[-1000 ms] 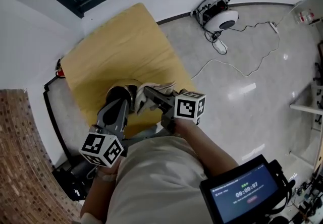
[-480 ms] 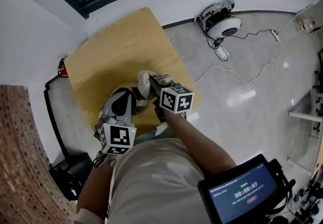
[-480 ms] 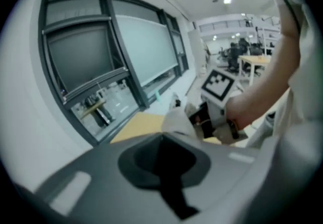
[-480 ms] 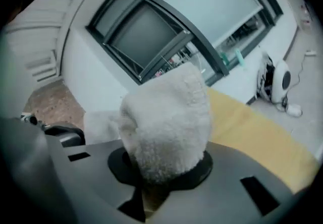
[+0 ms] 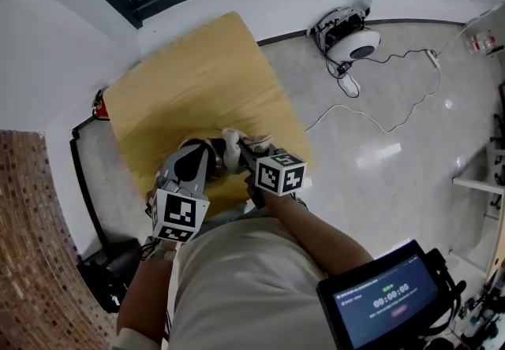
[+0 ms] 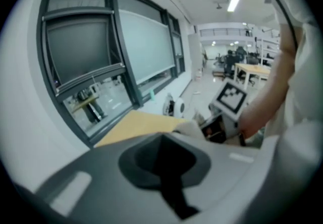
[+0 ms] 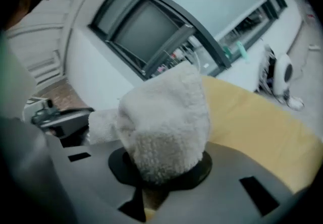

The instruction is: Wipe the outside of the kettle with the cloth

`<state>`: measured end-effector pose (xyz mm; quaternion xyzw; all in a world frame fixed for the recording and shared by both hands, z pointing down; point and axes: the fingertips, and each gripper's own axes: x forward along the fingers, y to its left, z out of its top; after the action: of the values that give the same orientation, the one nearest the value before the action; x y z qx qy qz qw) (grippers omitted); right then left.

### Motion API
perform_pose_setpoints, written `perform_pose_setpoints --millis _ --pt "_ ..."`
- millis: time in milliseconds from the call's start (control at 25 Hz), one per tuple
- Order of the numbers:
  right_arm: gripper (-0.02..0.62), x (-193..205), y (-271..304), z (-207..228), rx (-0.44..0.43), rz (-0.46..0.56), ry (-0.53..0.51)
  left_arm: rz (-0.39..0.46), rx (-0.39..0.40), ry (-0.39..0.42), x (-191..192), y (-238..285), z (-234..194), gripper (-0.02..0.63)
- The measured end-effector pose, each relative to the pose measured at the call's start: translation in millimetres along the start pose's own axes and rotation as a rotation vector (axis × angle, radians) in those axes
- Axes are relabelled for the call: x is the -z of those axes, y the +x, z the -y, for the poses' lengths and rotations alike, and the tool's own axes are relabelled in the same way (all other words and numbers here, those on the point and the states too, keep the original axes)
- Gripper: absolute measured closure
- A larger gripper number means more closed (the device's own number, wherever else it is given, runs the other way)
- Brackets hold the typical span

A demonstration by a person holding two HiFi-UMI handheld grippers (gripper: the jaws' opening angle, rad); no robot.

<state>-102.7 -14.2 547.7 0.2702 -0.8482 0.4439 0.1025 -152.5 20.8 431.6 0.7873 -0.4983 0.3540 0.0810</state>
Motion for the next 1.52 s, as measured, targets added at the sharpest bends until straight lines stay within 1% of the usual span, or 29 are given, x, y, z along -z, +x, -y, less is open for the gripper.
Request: perform_pose_setpoints --millis 80,120,160,200,240,320,360,400,440,480,520,560,600,680,720,760,840,880,960,1040,1080,1160,1200,1240,1280,1320,1400,1440,1520 --pt "0.515 46.5 16.6 50.7 0.131 -0.183 0.100 -0.005 0.011 0.007 0.6 -1.5 1.7 0.614" --pt "0.515 60.4 21.9 65.7 0.176 -0.256 0.115 -0.009 0.013 0.009 0.8 -1.5 2.3 0.615" --pt "0.515 59.8 22.6 66.2 0.190 -0.271 0.104 -0.012 0.014 0.011 0.9 -1.3 2.4 0.615" --pt "0.519 44.7 18.6 52.3 0.164 -0.219 0.074 -0.013 0.015 0.010 0.7 -1.2 2.1 0.615" --pt "0.521 19.2 10.6 26.9 0.090 -0.108 0.042 -0.013 0.017 0.008 0.4 -1.1 1.6 0.614" --pt "0.520 -29.4 -8.1 -25.9 -0.101 0.142 0.010 -0.013 0.018 0.006 0.8 -1.4 1.2 0.615" --pt "0.520 -37.7 -10.8 -34.0 -0.134 0.195 -0.003 -0.015 0.016 0.006 1.4 -1.2 1.2 0.615" --pt "0.520 -30.9 -5.8 -24.1 -0.102 0.173 -0.009 -0.015 0.016 0.006 1.5 -0.7 0.9 0.615" --pt "0.520 -11.1 4.5 0.0 -0.018 0.087 0.014 -0.015 0.015 0.006 1.1 -0.1 0.7 0.615" --pt "0.520 14.9 14.1 28.2 0.084 -0.031 0.077 -0.015 0.015 0.005 0.6 -0.1 0.8 0.615" --pt "0.520 35.6 17.6 46.6 0.159 -0.129 0.152 -0.015 0.014 0.005 0.2 -0.5 1.2 0.615" --pt "0.520 41.5 12.9 45.9 0.181 -0.165 0.180 -0.014 0.013 0.004 -0.1 -0.9 1.4 0.615" --pt "0.522 31.5 1.9 25.7 0.142 -0.134 0.128 -0.014 0.013 0.003 -0.1 -1.1 1.3 0.615" --pt "0.523 -3.0 -24.2 -39.0 -0.048 0.008 -0.100 -0.010 0.010 0.008 -0.2 -0.8 -0.1 0.615" --pt "0.522 -11.4 -33.5 -63.5 -0.139 0.061 -0.182 -0.010 0.007 0.012 0.0 -0.5 -1.2 0.615" --pt "0.522 -12.5 -38.8 -77.2 -0.201 0.088 -0.224 -0.012 0.004 0.012 0.4 0.2 -2.2 0.615" --pt "0.522 -7.8 -42.8 -89.5 -0.263 0.094 -0.297 -0.013 0.005 -0.004 0.1 1.9 -3.8 0.615" --pt "0.522 -5.6 -44.9 -97.0 -0.288 0.090 -0.379 -0.007 0.009 -0.023 -1.0 2.5 -4.9 0.615" --pt "0.522 4.0 -49.6 -113.6 -0.333 0.075 -0.583 0.012 0.023 -0.084 -1.5 2.7 -8.4 0.615" --pt "0.522 21.6 -48.3 -115.4 -0.342 0.005 -0.703 0.022 0.063 -0.161 -0.3 4.2 -13.1 0.615" --pt "0.522 33.4 -45.6 -110.2 -0.332 -0.069 -0.746 0.029 0.101 -0.217 -0.6 5.5 -16.9 0.615" --pt "0.522 72.0 -39.5 -95.8 -0.302 -0.319 -0.894 0.077 0.164 -0.378 -3.1 4.8 -35.7 0.615" --pt "0.522 97.2 -37.1 -91.3 -0.301 -0.462 -1.007 0.116 0.157 -0.454 -2.7 1.5 -52.3 0.615" --pt "0.522 118.6 -35.5 -92.8 -0.325 -0.565 -1.106 0.145 0.125 -0.512 1.9 -2.8 -70.4 0.615" --pt "0.522 129.4 -34.1 -101.0 -0.369 -0.601 -1.144 0.147 0.091 -0.551 11.9 -6.1 -84.7 0.615" --pt "0.522 128.1 -31.9 -112.5 -0.415 -0.579 -1.109 0.119 0.079 -0.582 26.0 -6.6 -91.7 0.615" --pt "0.522 106.7 -24.9 -126.9 -0.454 -0.488 -0.928 0.042 0.120 -0.661 54.4 -1.2 -86.3 0.615" --pt "0.522 95.8 -21.8 -125.2 -0.441 -0.455 -0.843 0.031 0.136 -0.716 64.0 0.1 -81.4 0.619" --pt "0.522 80.5 -21.3 -107.7 -0.373 -0.414 -0.726 0.075 0.121 -0.842 71.9 -5.7 -76.1 0.620"
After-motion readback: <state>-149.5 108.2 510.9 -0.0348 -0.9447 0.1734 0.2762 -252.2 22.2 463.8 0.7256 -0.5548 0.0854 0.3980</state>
